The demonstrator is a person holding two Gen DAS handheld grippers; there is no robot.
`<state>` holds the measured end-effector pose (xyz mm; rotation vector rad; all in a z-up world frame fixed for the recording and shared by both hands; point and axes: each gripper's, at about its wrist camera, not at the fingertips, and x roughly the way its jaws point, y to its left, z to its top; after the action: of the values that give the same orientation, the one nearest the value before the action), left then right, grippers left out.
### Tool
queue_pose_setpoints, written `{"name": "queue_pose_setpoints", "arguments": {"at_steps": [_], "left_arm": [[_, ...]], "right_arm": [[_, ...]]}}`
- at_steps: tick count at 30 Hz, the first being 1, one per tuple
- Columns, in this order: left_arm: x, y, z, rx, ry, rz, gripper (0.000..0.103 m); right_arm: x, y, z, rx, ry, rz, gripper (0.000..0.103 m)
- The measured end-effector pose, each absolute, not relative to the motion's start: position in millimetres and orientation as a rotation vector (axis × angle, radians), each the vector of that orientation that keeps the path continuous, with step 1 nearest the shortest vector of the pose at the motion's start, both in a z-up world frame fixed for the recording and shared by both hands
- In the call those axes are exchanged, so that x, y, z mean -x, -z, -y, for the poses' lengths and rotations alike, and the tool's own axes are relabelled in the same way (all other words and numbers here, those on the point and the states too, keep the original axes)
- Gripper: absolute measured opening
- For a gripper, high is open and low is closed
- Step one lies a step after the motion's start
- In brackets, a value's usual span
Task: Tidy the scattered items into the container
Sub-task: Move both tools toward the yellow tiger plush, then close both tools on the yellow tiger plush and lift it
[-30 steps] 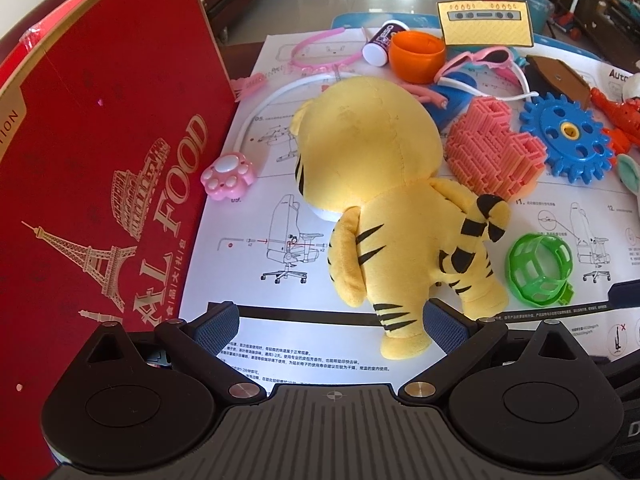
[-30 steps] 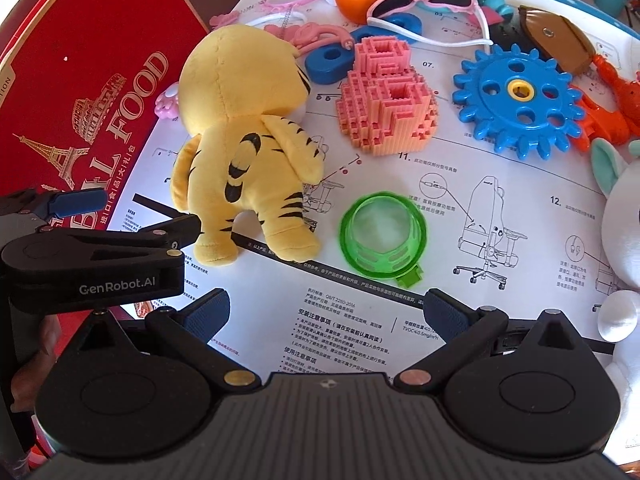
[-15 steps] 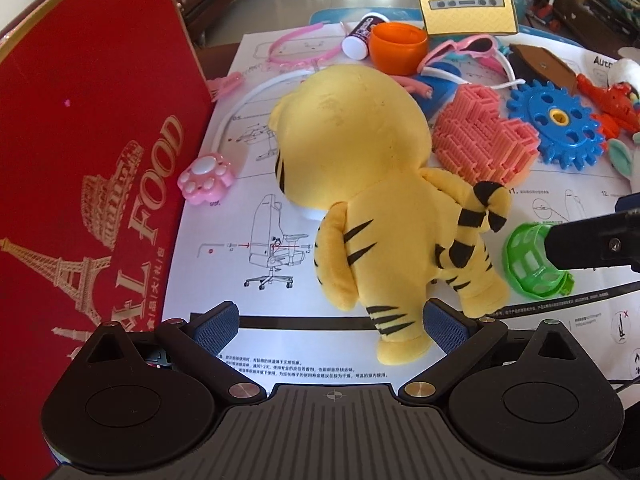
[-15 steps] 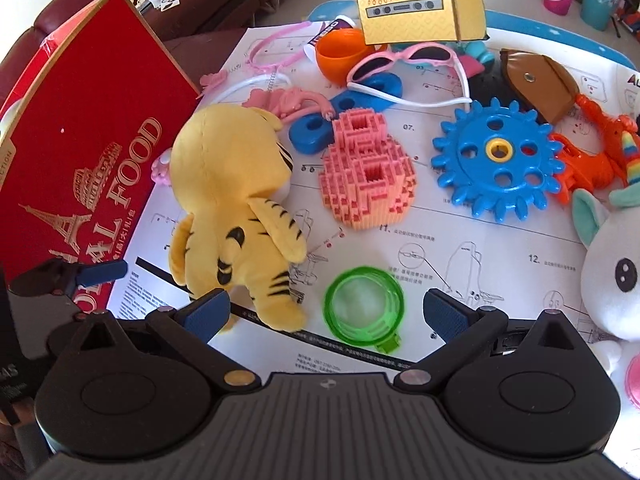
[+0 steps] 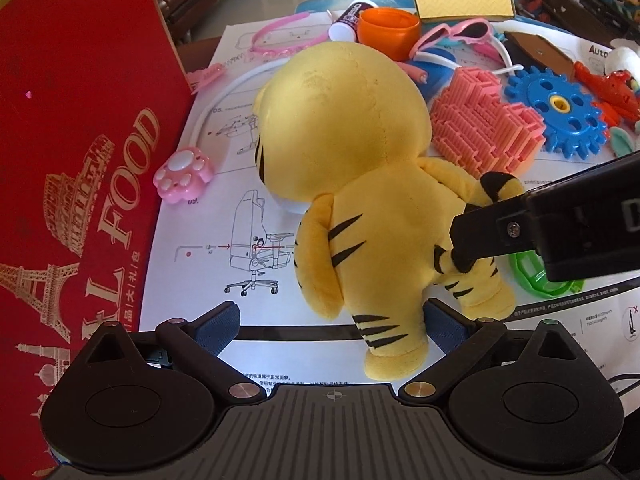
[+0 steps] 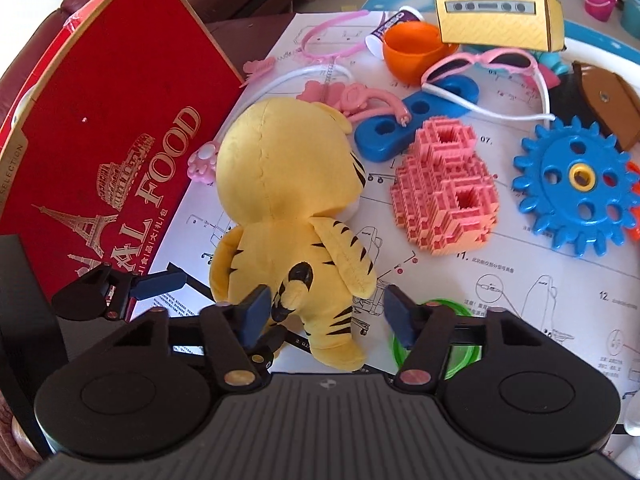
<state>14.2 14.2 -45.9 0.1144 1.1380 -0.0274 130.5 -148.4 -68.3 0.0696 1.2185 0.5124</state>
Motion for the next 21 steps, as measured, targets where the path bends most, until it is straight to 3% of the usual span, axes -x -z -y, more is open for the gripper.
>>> {"name": "queue_pose_setpoints", "arguments": {"at_steps": [3, 6, 12, 15, 17, 21], "left_arm": [[-19, 49, -10, -0.13, 0.049, -1.135, 0.101], [-25, 56, -9, -0.14, 0.054, -1.141, 0.094], [-32, 61, -13, -0.072, 0.05, -1.197, 0.084], [-29, 60, -15, -0.074, 0.056, -1.186, 0.072], [-26, 56, -13, -0.083, 0.081, -1.174, 0.047], [-21, 53, -9, -0.118, 0.109, -1.151, 0.044]], "right_arm": [[-132, 76, 149, -0.091, -0.514, -1.222, 0.042], [-133, 81, 154, -0.136, -0.516, -1.225, 0.037], [-133, 83, 161, -0.171, -0.52, -1.224, 0.036], [-134, 83, 162, -0.174, -0.522, -1.223, 0.037], [-134, 84, 164, -0.178, -0.524, -1.224, 0.037], [-132, 86, 171, -0.177, -0.508, -1.222, 0.037]]}}
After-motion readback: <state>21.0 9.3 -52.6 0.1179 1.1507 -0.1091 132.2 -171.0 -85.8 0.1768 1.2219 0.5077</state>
